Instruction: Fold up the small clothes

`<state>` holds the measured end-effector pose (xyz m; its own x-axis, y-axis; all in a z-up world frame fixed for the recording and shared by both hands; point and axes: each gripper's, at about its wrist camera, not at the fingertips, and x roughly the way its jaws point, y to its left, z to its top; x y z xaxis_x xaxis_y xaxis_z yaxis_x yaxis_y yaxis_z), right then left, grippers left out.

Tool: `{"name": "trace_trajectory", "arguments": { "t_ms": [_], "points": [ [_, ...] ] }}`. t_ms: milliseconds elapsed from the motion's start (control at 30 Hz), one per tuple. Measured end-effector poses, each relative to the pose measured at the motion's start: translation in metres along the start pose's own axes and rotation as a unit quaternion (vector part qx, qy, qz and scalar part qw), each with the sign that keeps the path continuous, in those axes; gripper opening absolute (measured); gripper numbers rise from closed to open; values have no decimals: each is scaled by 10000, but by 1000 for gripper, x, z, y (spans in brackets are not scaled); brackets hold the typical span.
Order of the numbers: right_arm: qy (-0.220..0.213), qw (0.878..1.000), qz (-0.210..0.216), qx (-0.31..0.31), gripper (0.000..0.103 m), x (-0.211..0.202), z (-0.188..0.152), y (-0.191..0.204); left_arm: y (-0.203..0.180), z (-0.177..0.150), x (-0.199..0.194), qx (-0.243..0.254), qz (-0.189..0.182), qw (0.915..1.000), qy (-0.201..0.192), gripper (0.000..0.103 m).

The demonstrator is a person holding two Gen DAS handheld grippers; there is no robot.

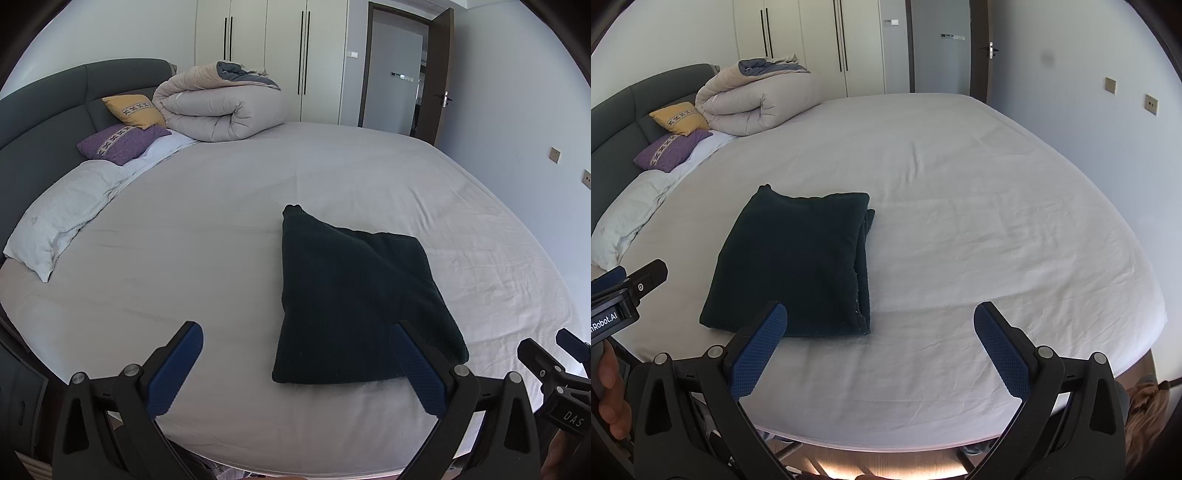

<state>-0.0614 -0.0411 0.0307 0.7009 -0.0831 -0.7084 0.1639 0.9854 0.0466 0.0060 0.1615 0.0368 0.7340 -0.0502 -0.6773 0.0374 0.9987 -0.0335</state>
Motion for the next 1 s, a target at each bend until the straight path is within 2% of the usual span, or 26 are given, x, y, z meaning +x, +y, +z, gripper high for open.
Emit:
{"name": "trace_trajectory", "arguments": {
  "t_ms": [1000],
  "points": [
    [72, 10000, 27, 58, 103, 7, -6, 5, -1, -4, 4, 24, -21, 10000, 65, 103]
  ]
}}
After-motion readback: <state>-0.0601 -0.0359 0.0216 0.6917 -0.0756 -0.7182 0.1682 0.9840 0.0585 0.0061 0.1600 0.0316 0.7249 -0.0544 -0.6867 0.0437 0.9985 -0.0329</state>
